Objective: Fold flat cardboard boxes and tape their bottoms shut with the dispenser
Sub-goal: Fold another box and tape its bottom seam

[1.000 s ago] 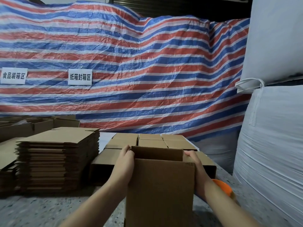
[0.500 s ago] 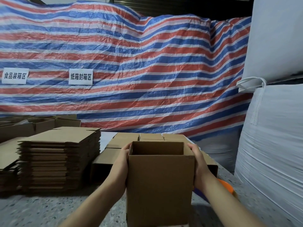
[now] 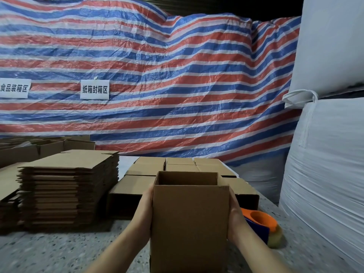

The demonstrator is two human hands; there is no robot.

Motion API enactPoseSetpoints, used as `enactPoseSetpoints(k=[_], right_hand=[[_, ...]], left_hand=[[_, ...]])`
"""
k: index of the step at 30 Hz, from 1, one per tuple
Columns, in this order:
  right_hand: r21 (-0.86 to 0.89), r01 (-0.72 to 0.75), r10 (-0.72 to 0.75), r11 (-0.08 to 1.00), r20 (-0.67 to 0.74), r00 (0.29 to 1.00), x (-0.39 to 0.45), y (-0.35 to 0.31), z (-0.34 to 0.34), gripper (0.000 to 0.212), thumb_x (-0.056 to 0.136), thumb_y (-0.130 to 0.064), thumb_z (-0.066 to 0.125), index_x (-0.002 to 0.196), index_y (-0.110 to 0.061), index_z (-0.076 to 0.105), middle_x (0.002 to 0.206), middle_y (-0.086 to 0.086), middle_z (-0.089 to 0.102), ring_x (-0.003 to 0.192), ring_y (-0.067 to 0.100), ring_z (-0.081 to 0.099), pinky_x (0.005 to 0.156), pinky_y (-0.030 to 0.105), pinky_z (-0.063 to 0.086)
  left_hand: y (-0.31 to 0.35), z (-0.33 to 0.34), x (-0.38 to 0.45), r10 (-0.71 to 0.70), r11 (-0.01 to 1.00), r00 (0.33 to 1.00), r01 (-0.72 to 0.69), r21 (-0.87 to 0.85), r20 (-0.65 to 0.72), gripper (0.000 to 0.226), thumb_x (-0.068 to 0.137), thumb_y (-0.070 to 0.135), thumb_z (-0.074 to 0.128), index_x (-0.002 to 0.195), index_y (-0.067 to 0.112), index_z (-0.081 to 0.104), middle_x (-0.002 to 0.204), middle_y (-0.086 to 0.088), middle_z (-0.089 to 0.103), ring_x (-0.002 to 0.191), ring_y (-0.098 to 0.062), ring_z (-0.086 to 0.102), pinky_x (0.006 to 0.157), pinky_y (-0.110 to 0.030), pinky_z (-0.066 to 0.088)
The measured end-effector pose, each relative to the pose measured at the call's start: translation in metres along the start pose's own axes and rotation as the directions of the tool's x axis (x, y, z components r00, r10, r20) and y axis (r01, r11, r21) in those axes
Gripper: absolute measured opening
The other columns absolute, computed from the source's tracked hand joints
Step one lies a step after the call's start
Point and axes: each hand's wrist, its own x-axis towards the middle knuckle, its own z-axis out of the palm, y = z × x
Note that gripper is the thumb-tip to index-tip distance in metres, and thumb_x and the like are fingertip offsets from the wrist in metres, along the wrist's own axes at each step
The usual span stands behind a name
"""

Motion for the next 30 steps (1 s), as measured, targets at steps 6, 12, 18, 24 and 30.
enactPoseSetpoints(k=[6,12,18,24,30], right_hand=[[-0.009,-0.034,0.033,0.999,-0.032,0.999,-0.002,-0.001,0.004,0.078,0.107,-0.05,0.032,0.051,-0.018,0.076,0.06,0.007,0.072,0.048,0.017,0.069,0.042,0.023,0.051],[-0.107,-0.033,0.028,0.994,-0.043,0.999,-0.006,-0.004,0.004,0.081,0.108,-0.042,0.031,0.044,-0.016,0.072,0.052,0.006,0.067,0.039,0.015,0.063,0.036,0.021,0.047],[-0.155,-0.027,0.021,0.988,-0.036,0.999,-0.001,0.0,0.002,0.077,0.11,-0.029,0.031,0.046,-0.011,0.07,0.05,0.005,0.066,0.039,0.012,0.063,0.037,0.019,0.047],[-0.174,-0.013,0.011,0.985,-0.012,1.0,-0.009,-0.003,0.006,0.055,0.096,-0.045,0.052,0.057,-0.016,0.076,0.062,0.007,0.071,0.05,0.019,0.068,0.044,0.025,0.052],[-0.258,-0.17,0.159,0.951,-0.061,0.985,-0.003,-0.012,0.007,0.059,0.105,-0.03,0.045,0.052,-0.018,0.068,0.05,0.001,0.064,0.037,0.013,0.059,0.037,0.02,0.046]], left_hand=[[-0.006,-0.002,-0.002,-0.022,1.0,0.999,0.022,0.019,-0.03,0.042,0.095,0.044,0.051,0.084,0.016,0.079,0.079,-0.01,0.075,0.062,-0.019,0.072,0.048,-0.026,0.053],[-0.007,-0.002,0.0,0.003,0.999,0.999,-0.002,0.038,-0.045,0.032,0.097,0.031,0.055,0.122,0.014,0.065,0.094,-0.014,0.075,0.082,-0.027,0.073,0.064,-0.036,0.056],[-0.005,-0.001,0.001,0.025,1.0,0.999,-0.025,0.002,-0.037,0.032,0.096,0.032,0.057,0.125,0.02,0.06,0.08,-0.007,0.076,0.065,-0.02,0.073,0.049,-0.028,0.054],[-0.005,-0.003,0.004,0.035,0.997,0.998,-0.038,-0.061,-0.055,0.026,0.095,0.023,0.061,0.117,0.034,0.051,0.091,-0.017,0.072,0.061,-0.024,0.071,0.047,-0.032,0.055],[-0.007,-0.007,0.003,0.076,0.996,0.997,-0.077,0.05,0.013,0.016,0.099,0.022,0.055,0.104,0.018,0.069,0.083,-0.01,0.075,0.067,-0.022,0.073,0.052,-0.031,0.056]])
